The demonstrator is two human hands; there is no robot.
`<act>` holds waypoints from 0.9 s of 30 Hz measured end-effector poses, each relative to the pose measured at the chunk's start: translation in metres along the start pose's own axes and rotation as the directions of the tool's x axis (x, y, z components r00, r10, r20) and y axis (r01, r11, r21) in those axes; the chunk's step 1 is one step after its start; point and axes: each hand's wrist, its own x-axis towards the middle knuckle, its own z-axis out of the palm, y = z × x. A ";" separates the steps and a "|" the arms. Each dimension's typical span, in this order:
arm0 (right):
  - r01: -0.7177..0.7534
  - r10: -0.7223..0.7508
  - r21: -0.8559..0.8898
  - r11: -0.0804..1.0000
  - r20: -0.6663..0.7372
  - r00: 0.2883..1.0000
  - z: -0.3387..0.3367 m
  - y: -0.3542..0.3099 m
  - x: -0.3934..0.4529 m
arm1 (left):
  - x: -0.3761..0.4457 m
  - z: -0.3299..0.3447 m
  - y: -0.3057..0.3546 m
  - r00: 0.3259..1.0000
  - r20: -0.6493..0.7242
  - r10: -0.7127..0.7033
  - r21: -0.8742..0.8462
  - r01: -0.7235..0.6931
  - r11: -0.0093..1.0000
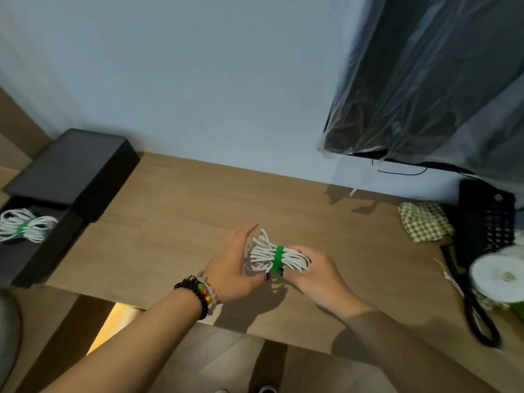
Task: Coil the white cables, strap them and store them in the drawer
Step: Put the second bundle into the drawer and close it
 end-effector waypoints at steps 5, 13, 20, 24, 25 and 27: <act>0.044 -0.045 0.116 0.992 0.005 0.999 -0.027 -0.029 -0.033 | -0.026 0.002 0.027 0.980 -0.047 0.194 0.257 -0.176 0.950; 0.210 -0.218 0.155 0.965 0.034 0.975 -0.046 -0.077 -0.060 | -0.042 -0.035 0.057 0.908 -0.196 0.370 0.550 -0.211 0.808; 0.367 -0.367 -0.027 0.930 -0.003 0.930 -0.033 -0.112 -0.058 | -0.053 -0.070 0.049 0.909 -0.269 0.319 0.551 -0.126 0.825; 0.522 -0.522 -0.217 0.825 0.062 0.850 0.003 -0.136 -0.049 | -0.064 -0.097 0.020 0.913 -0.340 0.227 0.440 -0.059 0.896; 0.545 -0.546 -0.297 0.784 0.088 0.833 0.016 -0.143 -0.046 | -0.068 -0.105 0.009 0.914 -0.356 0.194 0.404 -0.037 0.914; 0.566 -0.572 -0.419 0.710 0.126 0.811 0.045 -0.157 -0.041 | -0.079 -0.121 -0.016 0.925 -0.357 0.129 0.364 0.010 0.932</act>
